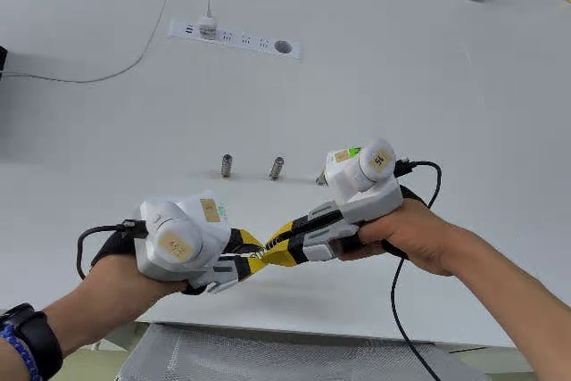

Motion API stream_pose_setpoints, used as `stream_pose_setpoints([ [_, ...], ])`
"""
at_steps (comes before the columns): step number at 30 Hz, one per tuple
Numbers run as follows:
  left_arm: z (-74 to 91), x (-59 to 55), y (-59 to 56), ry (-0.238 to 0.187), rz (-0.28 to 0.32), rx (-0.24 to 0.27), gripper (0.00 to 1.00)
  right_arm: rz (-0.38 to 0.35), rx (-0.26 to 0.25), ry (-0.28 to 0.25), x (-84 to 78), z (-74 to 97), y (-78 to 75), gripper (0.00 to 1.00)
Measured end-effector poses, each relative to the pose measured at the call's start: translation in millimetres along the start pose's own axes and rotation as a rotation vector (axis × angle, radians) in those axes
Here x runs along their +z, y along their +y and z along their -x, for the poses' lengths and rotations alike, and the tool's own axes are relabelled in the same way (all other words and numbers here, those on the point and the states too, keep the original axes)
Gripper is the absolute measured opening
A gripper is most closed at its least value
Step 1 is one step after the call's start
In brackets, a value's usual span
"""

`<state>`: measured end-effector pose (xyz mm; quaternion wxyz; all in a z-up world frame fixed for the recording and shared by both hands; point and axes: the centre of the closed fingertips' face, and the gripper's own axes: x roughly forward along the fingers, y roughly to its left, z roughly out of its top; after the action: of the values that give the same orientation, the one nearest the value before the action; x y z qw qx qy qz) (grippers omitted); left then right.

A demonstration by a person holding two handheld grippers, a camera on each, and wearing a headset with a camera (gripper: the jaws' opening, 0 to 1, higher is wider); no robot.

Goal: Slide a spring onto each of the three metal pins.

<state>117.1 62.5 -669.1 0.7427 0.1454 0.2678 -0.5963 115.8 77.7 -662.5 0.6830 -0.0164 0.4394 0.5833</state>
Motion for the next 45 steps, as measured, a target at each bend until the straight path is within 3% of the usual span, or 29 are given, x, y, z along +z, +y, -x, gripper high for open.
stream_pose_setpoints([
  [8,-7.0,-5.4,0.0,-0.006,0.068,0.015,0.11,-0.066,-0.023,-0.028,-6.5,2.1,-6.1,0.12],
  [13,-7.6,-7.7,-0.1,0.008,0.068,0.014,0.13,-0.09,-0.039,-0.049,-11.6,6.5,-9.2,0.12],
  [22,-2.9,-13.6,14.2,-0.002,0.137,0.067,0.18,-0.165,-0.11,-0.099,-17.5,18.8,-26.4,0.12],
  [27,2.2,-15.2,23.7,-0.018,0.18,0.104,0.21,-0.201,-0.178,-0.11,-22.6,26.9,-40.5,0.12],
  [30,4.4,-16.9,28.6,-0.016,0.182,0.121,0.23,-0.229,-0.226,-0.127,-23.8,34.2,-52.7,0.12],
  [35,7.1,-19.0,34.2,-0.014,0.185,0.138,0.26,-0.261,-0.256,-0.156,-23.9,44.2,-64.9,0.12],
  [45,9.5,-20.7,48.1,-0.023,0.219,0.178,0.31,-0.267,-0.329,-0.147,-25.2,67.4,-92.1,0.12],
])
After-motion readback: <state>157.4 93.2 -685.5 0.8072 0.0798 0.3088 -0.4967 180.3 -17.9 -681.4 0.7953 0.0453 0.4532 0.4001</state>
